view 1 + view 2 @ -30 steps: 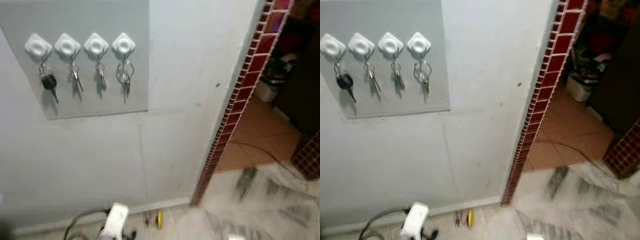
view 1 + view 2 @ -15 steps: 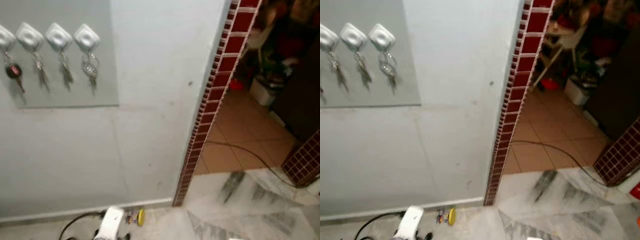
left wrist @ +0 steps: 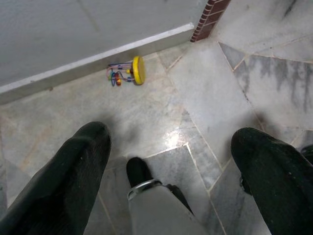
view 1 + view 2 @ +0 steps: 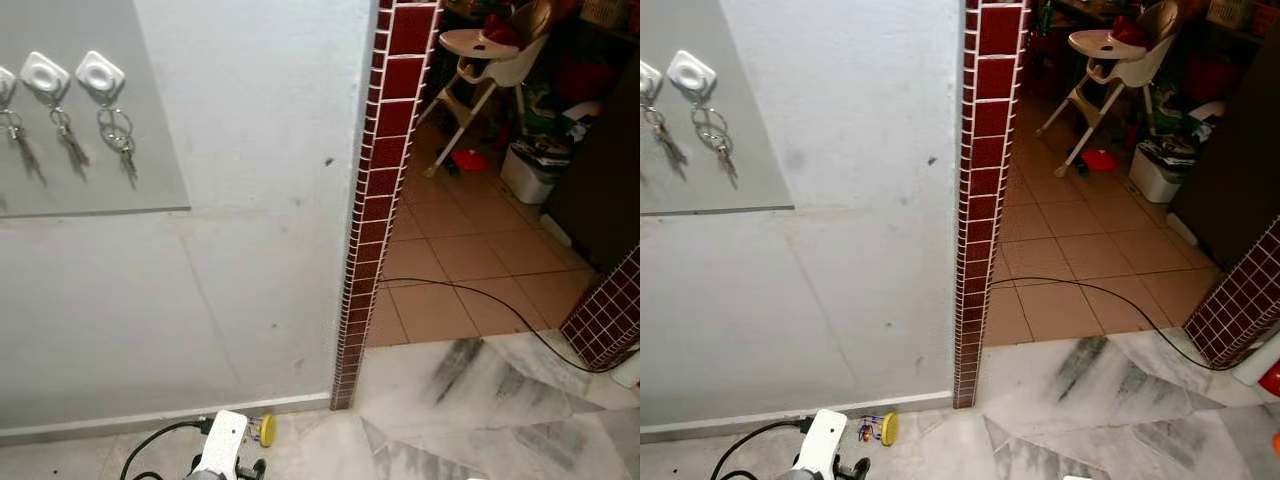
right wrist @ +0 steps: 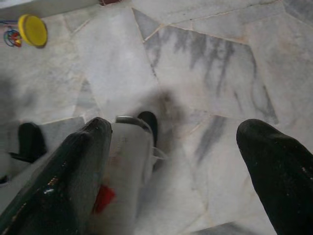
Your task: Hang keys on a hook
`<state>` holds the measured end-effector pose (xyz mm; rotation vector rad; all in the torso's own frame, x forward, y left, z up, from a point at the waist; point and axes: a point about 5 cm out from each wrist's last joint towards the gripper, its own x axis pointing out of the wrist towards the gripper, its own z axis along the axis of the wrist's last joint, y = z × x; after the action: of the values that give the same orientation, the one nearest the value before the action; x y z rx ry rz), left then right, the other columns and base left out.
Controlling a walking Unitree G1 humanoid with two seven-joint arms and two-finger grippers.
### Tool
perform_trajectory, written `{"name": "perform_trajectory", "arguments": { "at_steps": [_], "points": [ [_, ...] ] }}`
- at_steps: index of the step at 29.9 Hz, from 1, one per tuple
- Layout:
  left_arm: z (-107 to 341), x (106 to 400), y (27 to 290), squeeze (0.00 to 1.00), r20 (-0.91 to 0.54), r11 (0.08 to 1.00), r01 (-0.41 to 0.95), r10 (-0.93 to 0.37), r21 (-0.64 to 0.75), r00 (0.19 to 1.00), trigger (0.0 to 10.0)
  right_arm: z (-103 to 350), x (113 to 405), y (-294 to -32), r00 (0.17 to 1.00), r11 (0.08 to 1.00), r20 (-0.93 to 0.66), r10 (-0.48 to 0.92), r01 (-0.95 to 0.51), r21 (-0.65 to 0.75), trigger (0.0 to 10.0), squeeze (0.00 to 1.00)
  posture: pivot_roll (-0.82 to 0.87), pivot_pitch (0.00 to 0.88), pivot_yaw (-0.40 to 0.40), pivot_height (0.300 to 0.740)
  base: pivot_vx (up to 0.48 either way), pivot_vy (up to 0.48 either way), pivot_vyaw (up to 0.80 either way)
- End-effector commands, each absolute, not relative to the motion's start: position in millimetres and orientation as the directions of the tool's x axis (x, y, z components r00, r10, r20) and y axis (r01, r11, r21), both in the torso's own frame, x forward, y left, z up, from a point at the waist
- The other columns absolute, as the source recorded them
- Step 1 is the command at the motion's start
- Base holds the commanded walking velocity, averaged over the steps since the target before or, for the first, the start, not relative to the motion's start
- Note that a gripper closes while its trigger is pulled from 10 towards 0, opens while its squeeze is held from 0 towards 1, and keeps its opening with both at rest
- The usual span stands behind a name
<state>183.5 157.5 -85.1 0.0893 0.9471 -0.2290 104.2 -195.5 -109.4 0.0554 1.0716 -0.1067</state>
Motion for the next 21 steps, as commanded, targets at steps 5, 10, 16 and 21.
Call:
{"name": "perform_trajectory", "arguments": {
  "at_steps": [5, 10, 16, 21],
  "points": [
    [-84.3, 185.4, 158.5, 0.00, -0.814, 0.972, 0.232, -0.151, -0.020, 0.561, 10.0, -115.6, 84.7, -190.0, 0.405, 0.990, -0.913, -0.043, 0.139, 0.014, 10.0, 0.00, -0.02, 0.000, -0.003, 0.740, 0.000, 0.000, 0.00],
    [-84.2, 185.7, 159.3, 0.00, -0.813, 0.974, 0.228, -0.149, -0.021, 0.562, 10.0, -115.7, 84.0, -190.8, 0.400, 0.989, -0.915, -0.048, 0.145, 0.011, 10.0, 0.00, -0.02, 0.000, -0.005, 0.740, 0.000, 0.000, 0.00],
    [-84.1, 185.9, 159.2, 0.00, -0.813, 0.974, 0.225, -0.149, -0.022, 0.563, 10.0, -115.5, 84.4, -191.2, 0.402, 0.989, -0.915, -0.046, 0.145, 0.014, 10.0, 0.00, -0.02, 0.000, -0.006, 0.740, 0.000, 0.000, 0.00],
    [-84.2, 185.7, 159.2, 0.00, -0.815, 0.974, 0.226, -0.148, -0.022, 0.561, 10.0, -115.6, 84.6, -190.8, 0.401, 0.990, -0.915, -0.040, 0.139, 0.017, 10.0, 0.00, -0.02, 0.000, -0.006, 0.740, 0.000, 0.000, 0.00]
  ]
}}
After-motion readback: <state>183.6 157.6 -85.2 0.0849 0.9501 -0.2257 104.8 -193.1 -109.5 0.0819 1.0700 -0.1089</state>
